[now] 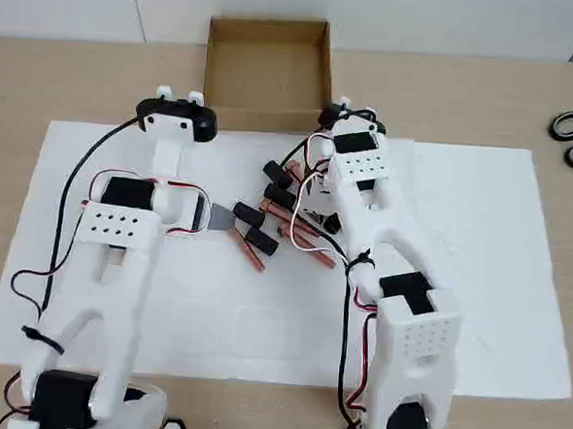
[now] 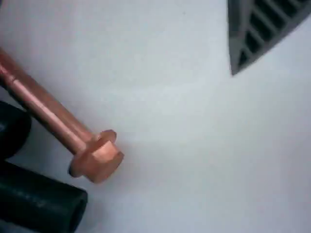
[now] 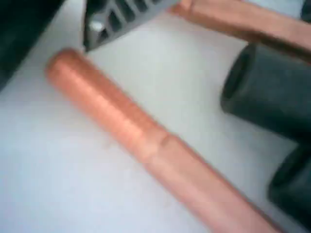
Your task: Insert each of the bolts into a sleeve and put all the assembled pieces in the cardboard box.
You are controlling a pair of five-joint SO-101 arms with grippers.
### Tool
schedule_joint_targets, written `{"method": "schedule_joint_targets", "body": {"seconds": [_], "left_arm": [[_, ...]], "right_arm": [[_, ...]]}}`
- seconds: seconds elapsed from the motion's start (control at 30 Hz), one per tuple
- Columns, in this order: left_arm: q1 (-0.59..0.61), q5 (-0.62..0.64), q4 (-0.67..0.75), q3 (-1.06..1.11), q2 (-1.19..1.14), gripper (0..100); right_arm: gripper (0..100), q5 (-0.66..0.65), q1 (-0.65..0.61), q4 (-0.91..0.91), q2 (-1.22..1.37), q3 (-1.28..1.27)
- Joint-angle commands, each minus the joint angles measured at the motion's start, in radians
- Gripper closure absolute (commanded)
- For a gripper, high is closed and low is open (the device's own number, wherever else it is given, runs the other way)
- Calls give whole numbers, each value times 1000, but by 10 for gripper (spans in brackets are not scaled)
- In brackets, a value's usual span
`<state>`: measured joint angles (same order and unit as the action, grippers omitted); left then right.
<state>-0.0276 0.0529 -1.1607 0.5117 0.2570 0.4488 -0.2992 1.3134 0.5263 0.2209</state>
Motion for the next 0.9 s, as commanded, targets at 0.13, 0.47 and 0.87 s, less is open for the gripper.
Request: {"method": "schedule_joint_targets", "body": {"seconds": [0.13,0.47,0.87], "left_arm": [[-6,6,14,-2,3,686],[-6,6,12,-1,3,686],[-6,6,12,-1,3,686]], "right_arm": [[809,-5,19,-36,-5,34],[889,-40,18,-25,-1,31],[891,-150,10,97,-7,28]]}}
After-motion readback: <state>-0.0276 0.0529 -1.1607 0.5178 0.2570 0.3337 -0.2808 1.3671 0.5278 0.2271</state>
